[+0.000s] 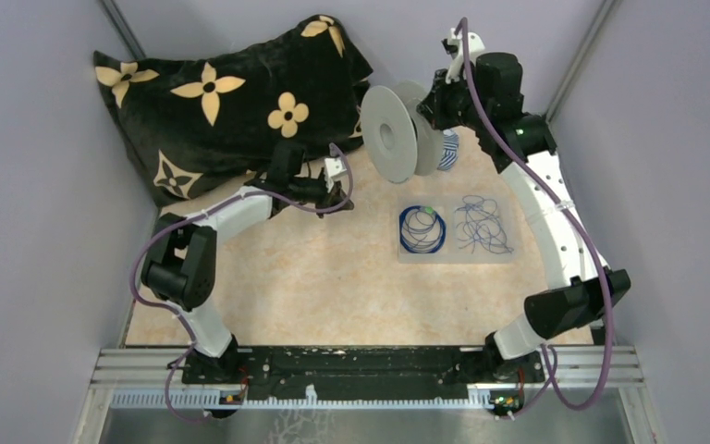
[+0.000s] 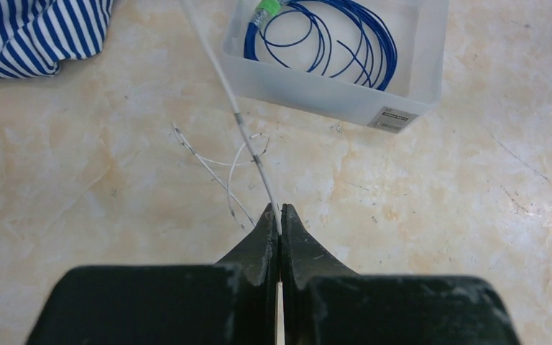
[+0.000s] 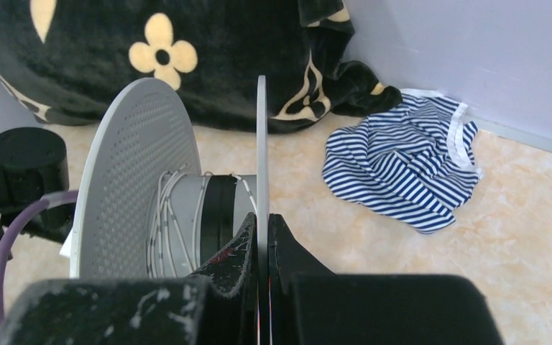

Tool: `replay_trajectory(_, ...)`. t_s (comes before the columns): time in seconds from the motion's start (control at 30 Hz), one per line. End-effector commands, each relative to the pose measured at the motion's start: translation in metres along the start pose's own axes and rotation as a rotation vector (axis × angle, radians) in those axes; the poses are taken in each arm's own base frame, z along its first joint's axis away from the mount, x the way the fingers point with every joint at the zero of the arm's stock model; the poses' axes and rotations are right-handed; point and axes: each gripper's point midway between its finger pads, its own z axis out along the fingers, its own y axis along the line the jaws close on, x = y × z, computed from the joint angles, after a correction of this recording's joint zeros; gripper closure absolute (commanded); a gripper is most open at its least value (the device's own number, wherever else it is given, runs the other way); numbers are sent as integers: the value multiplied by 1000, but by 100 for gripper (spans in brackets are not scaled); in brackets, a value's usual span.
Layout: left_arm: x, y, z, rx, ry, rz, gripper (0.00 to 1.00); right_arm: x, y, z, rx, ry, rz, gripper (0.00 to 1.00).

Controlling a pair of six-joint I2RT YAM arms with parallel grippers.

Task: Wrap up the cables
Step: Wrap the cable around the cable reel.

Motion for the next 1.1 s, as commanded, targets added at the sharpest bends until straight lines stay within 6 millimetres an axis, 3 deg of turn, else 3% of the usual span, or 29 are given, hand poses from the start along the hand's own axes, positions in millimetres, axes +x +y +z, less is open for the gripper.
replay_trajectory(0.0, -2, -13, 0, 14, 46, 102, 100, -59, 3, -1, 14, -188, 27, 100)
replay_trajectory(0.23, -7, -49, 13, 84, 119, 227, 100, -47, -24, 13, 140, -198, 38, 100)
replay_trajectory(0.53, -46, -85, 37, 153, 133, 278, 99, -29, -40, 16, 216, -209, 38, 100)
replay_trajectory(0.8, -83, -85, 54, 130, 94, 171, 96, -9, -48, 20, 247, -192, 47, 100)
replay_trajectory(1.07, -121, -74, 56, 68, 39, 94, 93, 7, -51, 32, 246, -151, 44, 100)
